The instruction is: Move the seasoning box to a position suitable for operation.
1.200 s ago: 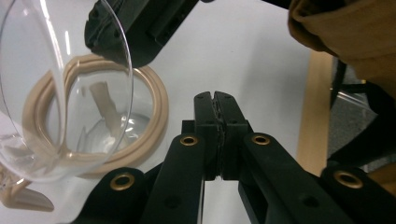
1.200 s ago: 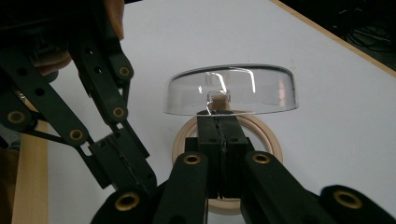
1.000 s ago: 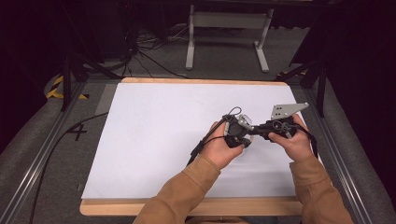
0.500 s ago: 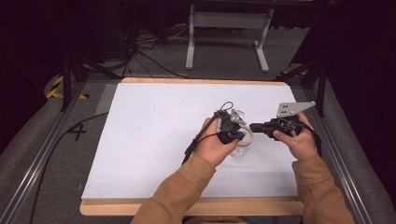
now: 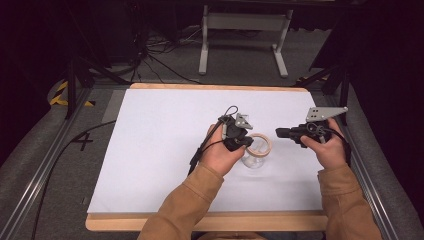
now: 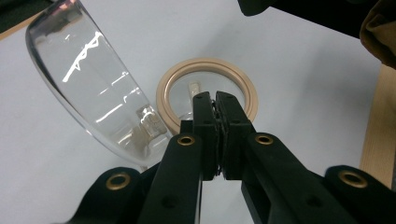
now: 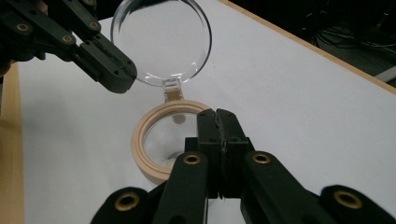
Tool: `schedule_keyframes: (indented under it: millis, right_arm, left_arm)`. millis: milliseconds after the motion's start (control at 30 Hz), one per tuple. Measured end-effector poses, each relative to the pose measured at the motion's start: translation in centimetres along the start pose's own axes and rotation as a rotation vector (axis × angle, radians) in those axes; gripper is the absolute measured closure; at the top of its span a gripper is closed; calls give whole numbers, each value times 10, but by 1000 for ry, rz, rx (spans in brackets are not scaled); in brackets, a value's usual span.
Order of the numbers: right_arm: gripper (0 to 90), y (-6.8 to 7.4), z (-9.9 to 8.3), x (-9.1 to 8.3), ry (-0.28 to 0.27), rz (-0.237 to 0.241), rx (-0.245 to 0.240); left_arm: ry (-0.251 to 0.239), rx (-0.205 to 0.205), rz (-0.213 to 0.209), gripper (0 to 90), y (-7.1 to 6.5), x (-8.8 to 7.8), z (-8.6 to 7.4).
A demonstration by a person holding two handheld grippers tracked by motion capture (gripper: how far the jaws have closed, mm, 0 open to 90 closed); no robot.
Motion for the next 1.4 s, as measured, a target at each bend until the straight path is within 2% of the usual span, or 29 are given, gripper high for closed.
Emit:
schedule_keyframes:
  millis: [133,167,233,300,400,433,500,567,633,733,900,1033,1133,1400]
  right_arm:
    - [900,-5,-3,1,2,-3,15]
    - [900,-7,-5,2,5,-4,19]
    - [900,-10,-8,3,11,-9,24]
    - [900,-18,-16,7,31,-17,46]
    - [900,-24,-21,9,40,-23,61]
    - [900,-25,-22,10,45,-26,63]
    - [900,-26,-25,12,54,-32,62]
    - [900,-28,-30,18,75,-36,65]
    - [900,-28,-31,20,82,-37,64]
    - [900,-29,-37,26,106,-37,67]
    - [900,-30,-43,35,133,-38,67]
    - [900,-30,-51,47,169,-35,65]
    - [900,-29,-57,54,197,-30,63]
    - [900,-27,-58,59,205,-18,51]
  left_arm:
    - [-37,3,-30,858,-4,-6,2]
    - [-50,23,-47,852,-7,-12,1]
    - [-43,33,-64,846,-9,-15,-2]
    - [-21,59,-63,836,-9,-26,-14]
    - [-26,45,-50,834,-5,-33,-20]
    - [-29,30,-31,833,3,-43,-30]
    - [-33,20,-25,832,7,-46,-34]
    - [-35,-5,-8,825,15,-54,-47]
    - [-35,-8,2,820,19,-56,-52]
    - [-27,-29,18,815,27,-64,-69]
    - [4,-75,31,809,42,-68,-90]
    - [-9,-100,41,809,48,-68,-94]
    - [-8,-101,42,809,50,-70,-96]
    - [-7,-108,47,811,52,-75,-98]
Point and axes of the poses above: each handheld gripper's, and its own axes: x roughly forward along the jaws, z roughly out of its top, y roughly to its left, the point moved 8 cm from there along x, roughly forward along the jaws, and after that the axes turned 7 degrees about x, right-handed, at the moved point
